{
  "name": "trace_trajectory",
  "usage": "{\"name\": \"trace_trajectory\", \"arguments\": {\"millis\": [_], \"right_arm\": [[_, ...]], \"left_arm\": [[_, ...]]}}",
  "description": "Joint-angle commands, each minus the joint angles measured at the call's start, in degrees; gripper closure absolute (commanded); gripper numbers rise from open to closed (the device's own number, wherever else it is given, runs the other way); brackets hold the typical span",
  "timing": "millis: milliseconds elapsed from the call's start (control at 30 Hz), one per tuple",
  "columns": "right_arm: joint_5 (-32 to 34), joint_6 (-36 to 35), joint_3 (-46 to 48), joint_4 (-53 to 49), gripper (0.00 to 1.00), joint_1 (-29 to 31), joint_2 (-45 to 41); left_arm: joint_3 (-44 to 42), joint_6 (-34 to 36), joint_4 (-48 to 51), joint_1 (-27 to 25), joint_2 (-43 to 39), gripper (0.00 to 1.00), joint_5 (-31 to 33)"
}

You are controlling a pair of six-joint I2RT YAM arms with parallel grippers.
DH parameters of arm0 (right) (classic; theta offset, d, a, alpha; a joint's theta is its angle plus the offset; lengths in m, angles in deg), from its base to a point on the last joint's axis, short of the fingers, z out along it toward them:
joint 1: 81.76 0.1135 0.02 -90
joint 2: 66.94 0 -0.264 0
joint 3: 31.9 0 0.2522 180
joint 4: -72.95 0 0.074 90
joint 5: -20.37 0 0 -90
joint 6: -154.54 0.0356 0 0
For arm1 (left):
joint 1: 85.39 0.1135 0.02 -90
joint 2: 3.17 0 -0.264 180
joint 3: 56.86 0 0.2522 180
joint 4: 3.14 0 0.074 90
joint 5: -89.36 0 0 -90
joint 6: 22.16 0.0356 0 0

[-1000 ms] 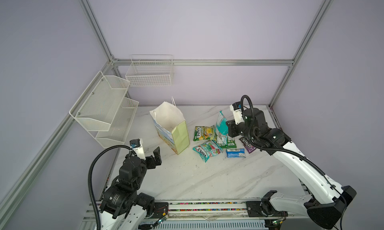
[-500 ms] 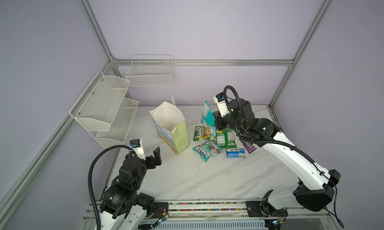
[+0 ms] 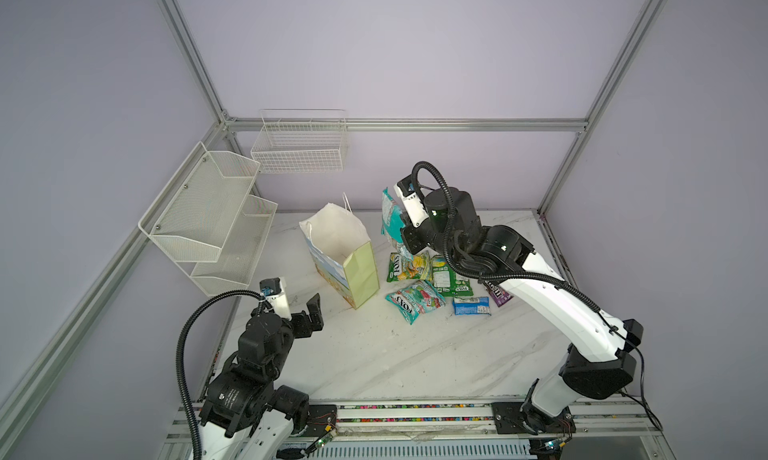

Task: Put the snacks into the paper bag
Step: 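Lift the teal candy bag with the right gripper toward the paper bag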

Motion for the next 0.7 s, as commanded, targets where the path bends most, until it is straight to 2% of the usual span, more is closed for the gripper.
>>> {"name": "trace_trajectory", "arguments": {"millis": [0, 333, 667], "right_arm": [[5.3, -3.9, -4.5, 0.8, 1.00, 2.5, 1.4], [12.3, -8.8, -13.6, 0.8, 1.00, 7.9, 6.0], [14.5, -13.5, -18.4, 3.0, 1.00, 12.0, 9.5]], "left_arm": [[-0.5, -0.5, -1.1, -0.3, -0.1, 0.00, -0.8], [-0.6, -0.4, -1.2, -0.3, -0.4, 0.00, -1.0], [-0.5, -0.4, -1.2, -0.3, -0.4, 0.00, -1.0]]}}
